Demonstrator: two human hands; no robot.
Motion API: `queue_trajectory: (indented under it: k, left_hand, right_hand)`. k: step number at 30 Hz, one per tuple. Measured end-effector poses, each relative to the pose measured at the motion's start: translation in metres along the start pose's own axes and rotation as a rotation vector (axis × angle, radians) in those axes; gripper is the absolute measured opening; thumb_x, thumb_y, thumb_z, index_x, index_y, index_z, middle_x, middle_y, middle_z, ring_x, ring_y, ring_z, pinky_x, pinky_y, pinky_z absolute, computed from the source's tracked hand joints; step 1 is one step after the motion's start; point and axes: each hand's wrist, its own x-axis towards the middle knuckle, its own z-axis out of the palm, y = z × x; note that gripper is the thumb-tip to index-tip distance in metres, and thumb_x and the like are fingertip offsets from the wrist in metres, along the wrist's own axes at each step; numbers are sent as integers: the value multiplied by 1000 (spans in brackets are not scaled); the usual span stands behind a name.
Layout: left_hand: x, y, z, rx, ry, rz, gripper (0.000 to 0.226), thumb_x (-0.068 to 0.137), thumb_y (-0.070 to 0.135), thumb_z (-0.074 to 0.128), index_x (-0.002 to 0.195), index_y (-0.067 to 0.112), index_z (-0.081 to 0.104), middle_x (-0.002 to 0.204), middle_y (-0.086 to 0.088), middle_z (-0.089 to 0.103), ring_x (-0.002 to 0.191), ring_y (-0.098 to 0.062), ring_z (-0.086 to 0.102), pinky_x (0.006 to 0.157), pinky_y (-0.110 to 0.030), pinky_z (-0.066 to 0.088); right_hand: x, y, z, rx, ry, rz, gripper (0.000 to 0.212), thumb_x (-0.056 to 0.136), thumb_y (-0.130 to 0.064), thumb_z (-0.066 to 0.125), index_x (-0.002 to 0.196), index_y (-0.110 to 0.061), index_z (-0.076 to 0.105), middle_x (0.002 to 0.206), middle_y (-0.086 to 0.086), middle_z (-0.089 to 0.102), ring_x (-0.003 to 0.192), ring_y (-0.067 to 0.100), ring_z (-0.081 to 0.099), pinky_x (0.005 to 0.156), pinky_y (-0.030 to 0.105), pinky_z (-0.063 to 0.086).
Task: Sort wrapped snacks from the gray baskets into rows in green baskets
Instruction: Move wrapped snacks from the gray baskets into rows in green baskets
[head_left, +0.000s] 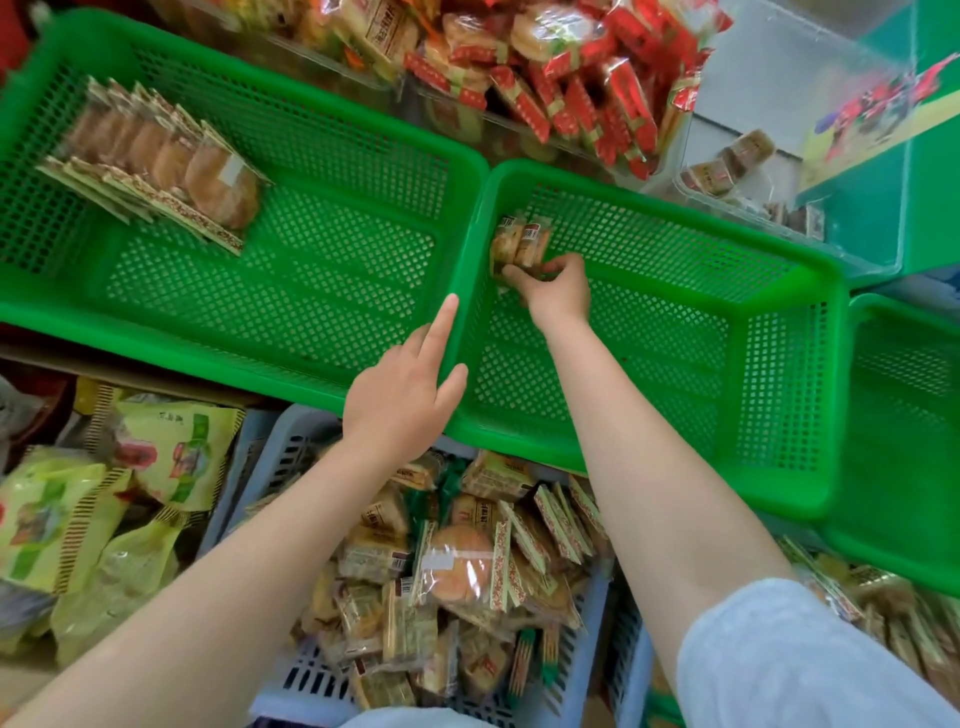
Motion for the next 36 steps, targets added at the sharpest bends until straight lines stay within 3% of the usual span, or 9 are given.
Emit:
queue_trajectory:
  k: [4, 6, 8, 12, 16, 20, 23, 27, 36]
  left_hand:
    - [2, -2, -2, -41, -36, -9, 69, 103, 54, 25, 156, 39, -17, 151, -1, 44, 104, -23, 60, 47, -30, 40]
    - [-1, -2, -13, -129, -80, -20, 68, 104, 53, 30, 159, 36, -8, 155, -4, 40, 122, -26, 55, 72, -40, 55]
    - [-15, -3, -28, -203, 9, 44, 61, 105, 43, 38, 159, 21, 19, 153, -10, 42, 135, -28, 45, 101, -44, 46]
    - [-78, -18, -34, -248, 251, 146, 40, 101, 27, 50, 135, 7, 55, 125, -11, 59, 103, -27, 58, 81, -38, 45]
    - [-140, -60, 0, -250, -47, -109, 46, 102, 30, 51, 144, 14, 44, 139, -6, 46, 100, -21, 56, 68, -32, 40]
    - [-184, -111, 23, -7, -260, -171, 45, 96, 29, 58, 135, 8, 52, 141, -15, 49, 127, -35, 47, 97, -47, 42]
    - [-200, -134, 29, 150, -279, -79, 41, 88, 28, 66, 121, 5, 62, 135, -18, 56, 125, -38, 50, 98, -51, 43]
    - [-200, -140, 28, 45, -257, -27, 44, 91, 25, 63, 130, 6, 58, 141, -16, 51, 130, -35, 43, 100, -47, 43]
    - [-205, -159, 31, -132, -278, -29, 45, 97, 26, 55, 140, 12, 51, 156, -4, 37, 145, -23, 25, 107, -40, 39]
  right_hand:
    - [-34, -1, -22, -23, 1, -63, 44, 81, -41, 80, 99, -14, 50, 93, -1, 57, 86, 21, 58, 74, 33, 46]
    - [-66, -2, -37, -23, -7, -99, 38, 83, -41, 78, 92, -15, 52, 88, 0, 57, 81, 21, 56, 71, 33, 44]
    - [-109, 0, -51, 0, -58, -154, 32, 85, -39, 77, 83, -18, 53, 81, 4, 61, 77, 24, 63, 71, 36, 49]
    - [-205, 25, -61, 84, -195, -185, 30, 89, -35, 73, 79, -12, 56, 76, 16, 66, 71, 25, 69, 68, 37, 56]
    - [-258, 72, -25, -102, -341, -22, 27, 91, -32, 71, 86, -8, 61, 83, 10, 67, 74, 16, 63, 67, 28, 48]
    - [-271, 103, 21, -291, -486, 18, 17, 94, -30, 67, 104, -16, 63, 104, -1, 65, 98, 19, 61, 79, 30, 49]
    - [-271, 111, 56, -576, -575, -179, 60, 92, -31, 69, 145, -18, 44, 144, 9, 49, 132, 27, 46, 106, 37, 41]
    - [-268, 111, 84, -829, -581, -197, 104, 82, -51, 75, 159, -29, 7, 157, 18, 28, 142, 38, 32, 116, 53, 26]
    - [-263, 95, 91, -956, -601, -114, 107, 75, -54, 80, 154, -16, 20, 156, 22, 28, 144, 40, 24, 115, 53, 23]
